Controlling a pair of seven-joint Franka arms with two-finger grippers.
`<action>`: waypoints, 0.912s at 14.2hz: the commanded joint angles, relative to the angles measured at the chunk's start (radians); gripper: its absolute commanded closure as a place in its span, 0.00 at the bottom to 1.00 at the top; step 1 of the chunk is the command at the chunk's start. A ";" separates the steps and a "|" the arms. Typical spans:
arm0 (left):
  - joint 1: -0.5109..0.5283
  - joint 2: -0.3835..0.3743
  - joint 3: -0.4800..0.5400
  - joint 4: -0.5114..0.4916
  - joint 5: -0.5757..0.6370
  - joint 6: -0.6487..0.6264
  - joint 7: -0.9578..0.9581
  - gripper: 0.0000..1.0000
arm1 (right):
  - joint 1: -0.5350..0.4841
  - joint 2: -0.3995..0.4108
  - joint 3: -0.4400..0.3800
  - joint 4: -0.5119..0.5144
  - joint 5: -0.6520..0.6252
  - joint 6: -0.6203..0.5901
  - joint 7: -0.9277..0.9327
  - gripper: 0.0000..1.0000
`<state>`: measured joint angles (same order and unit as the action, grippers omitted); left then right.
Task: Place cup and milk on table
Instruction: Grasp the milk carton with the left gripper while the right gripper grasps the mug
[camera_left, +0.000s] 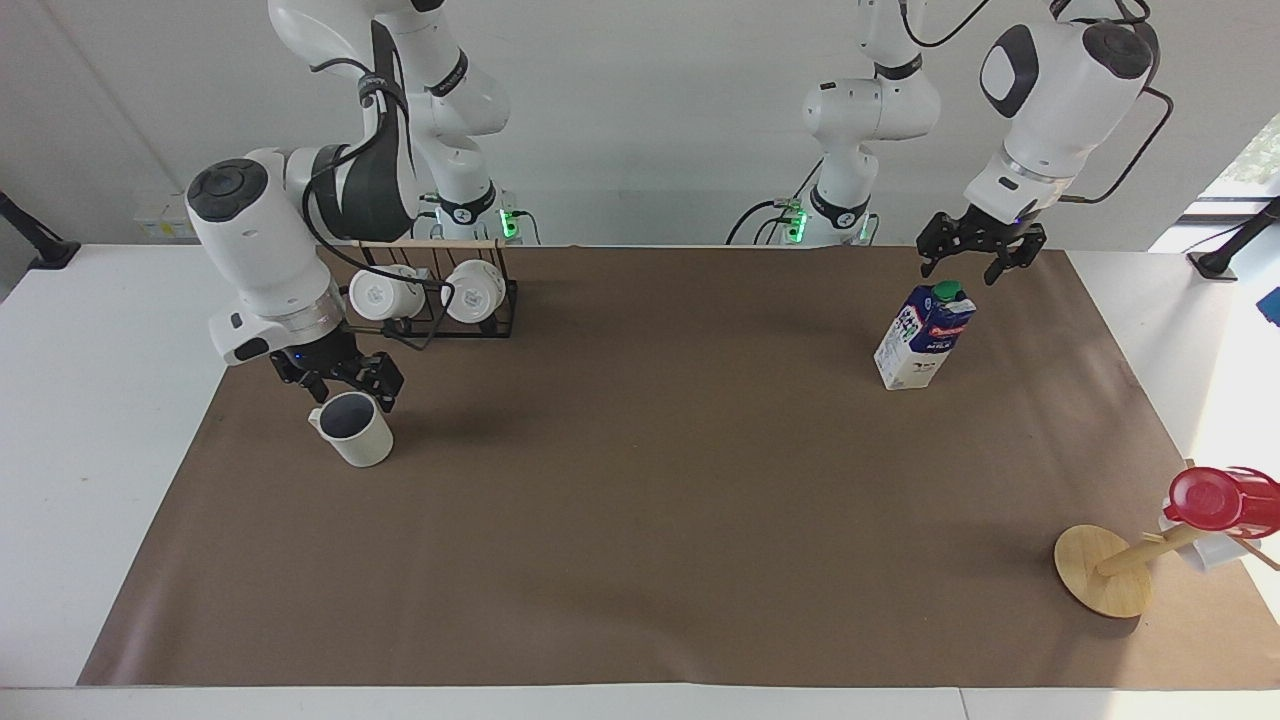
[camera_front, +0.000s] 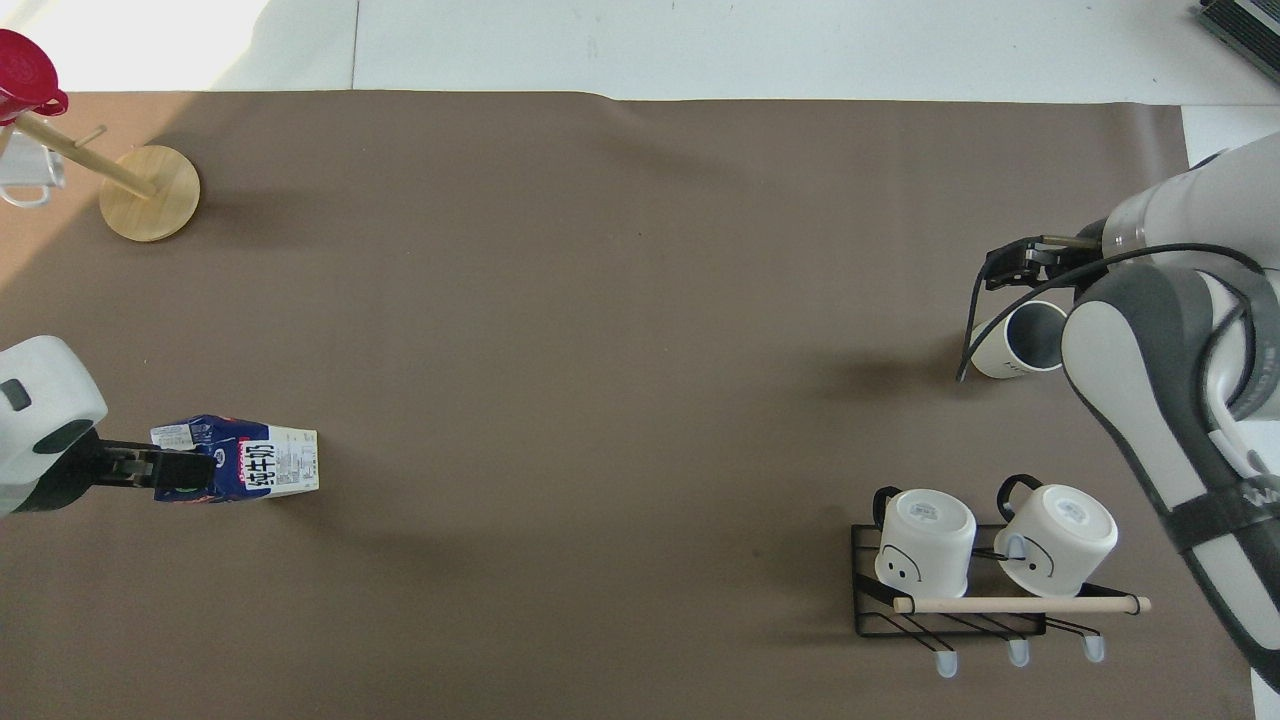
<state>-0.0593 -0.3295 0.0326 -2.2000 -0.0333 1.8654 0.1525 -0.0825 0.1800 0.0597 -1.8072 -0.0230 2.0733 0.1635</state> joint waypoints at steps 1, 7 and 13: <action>-0.016 -0.016 0.009 -0.055 0.020 0.060 -0.025 0.00 | -0.025 -0.053 0.006 -0.122 0.009 0.096 -0.007 0.00; -0.016 -0.003 0.009 -0.139 0.020 0.173 -0.042 0.00 | -0.031 -0.019 0.006 -0.161 0.002 0.136 -0.004 0.00; -0.017 0.007 0.009 -0.144 0.020 0.199 -0.054 0.00 | -0.031 0.024 0.006 -0.178 -0.003 0.156 -0.006 0.00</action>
<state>-0.0593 -0.3133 0.0327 -2.3284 -0.0333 2.0349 0.1297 -0.1060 0.2064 0.0599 -1.9637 -0.0234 2.2022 0.1635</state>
